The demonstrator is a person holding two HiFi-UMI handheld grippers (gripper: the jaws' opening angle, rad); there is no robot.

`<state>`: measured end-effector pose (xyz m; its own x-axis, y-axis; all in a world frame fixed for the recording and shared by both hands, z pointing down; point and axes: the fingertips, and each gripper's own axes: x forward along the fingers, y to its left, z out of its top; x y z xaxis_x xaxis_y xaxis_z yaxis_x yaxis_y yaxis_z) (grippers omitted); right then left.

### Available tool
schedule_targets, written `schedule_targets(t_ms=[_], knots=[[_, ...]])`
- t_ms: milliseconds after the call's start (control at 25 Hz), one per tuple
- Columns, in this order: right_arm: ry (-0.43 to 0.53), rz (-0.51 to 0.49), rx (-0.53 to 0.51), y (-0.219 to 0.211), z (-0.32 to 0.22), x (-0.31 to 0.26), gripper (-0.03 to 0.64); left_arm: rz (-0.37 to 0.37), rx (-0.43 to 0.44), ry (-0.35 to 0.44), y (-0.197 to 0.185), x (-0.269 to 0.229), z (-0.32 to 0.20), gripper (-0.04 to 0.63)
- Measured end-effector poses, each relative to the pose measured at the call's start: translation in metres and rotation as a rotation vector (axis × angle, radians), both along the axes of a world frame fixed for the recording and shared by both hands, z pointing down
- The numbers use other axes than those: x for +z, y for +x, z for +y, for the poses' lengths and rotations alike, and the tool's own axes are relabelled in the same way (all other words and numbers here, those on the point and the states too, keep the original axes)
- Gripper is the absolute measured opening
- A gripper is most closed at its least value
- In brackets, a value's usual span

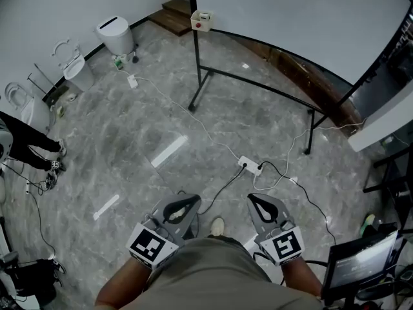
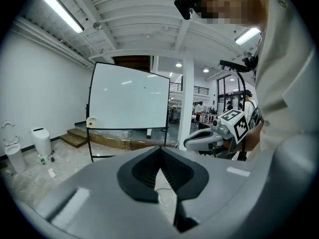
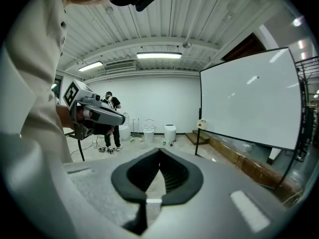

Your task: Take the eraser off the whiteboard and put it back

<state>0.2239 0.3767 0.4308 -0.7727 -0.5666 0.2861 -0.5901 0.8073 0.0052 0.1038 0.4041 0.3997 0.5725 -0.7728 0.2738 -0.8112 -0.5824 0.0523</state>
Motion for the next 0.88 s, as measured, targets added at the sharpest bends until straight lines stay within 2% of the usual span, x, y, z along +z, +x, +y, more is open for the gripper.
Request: schedule_targets(t_ms=[120, 400, 640, 880], knots=[[0.013, 0.017, -0.010, -0.011, -0.007, 0.000, 0.003, 0.003, -0.007, -0.027, -0.013, 0.006, -0.003, 0.006], [0.027, 0.025, 0.067, -0.048, -0.037, -0.012, 0.004, 0.038, 0.023, 0.006, -0.056, -0.002, -0.038, 0.006], [0.029, 0.053, 0.079, -0.125, -0.060, -0.014, 0.006, 0.065, 0.046, 0.031, -0.129, 0.001, -0.063, 0.006], [0.054, 0.046, 0.111, -0.205, -0.083, -0.027, 0.006, 0.046, 0.063, 0.047, -0.213, 0.002, -0.081, 0.006]])
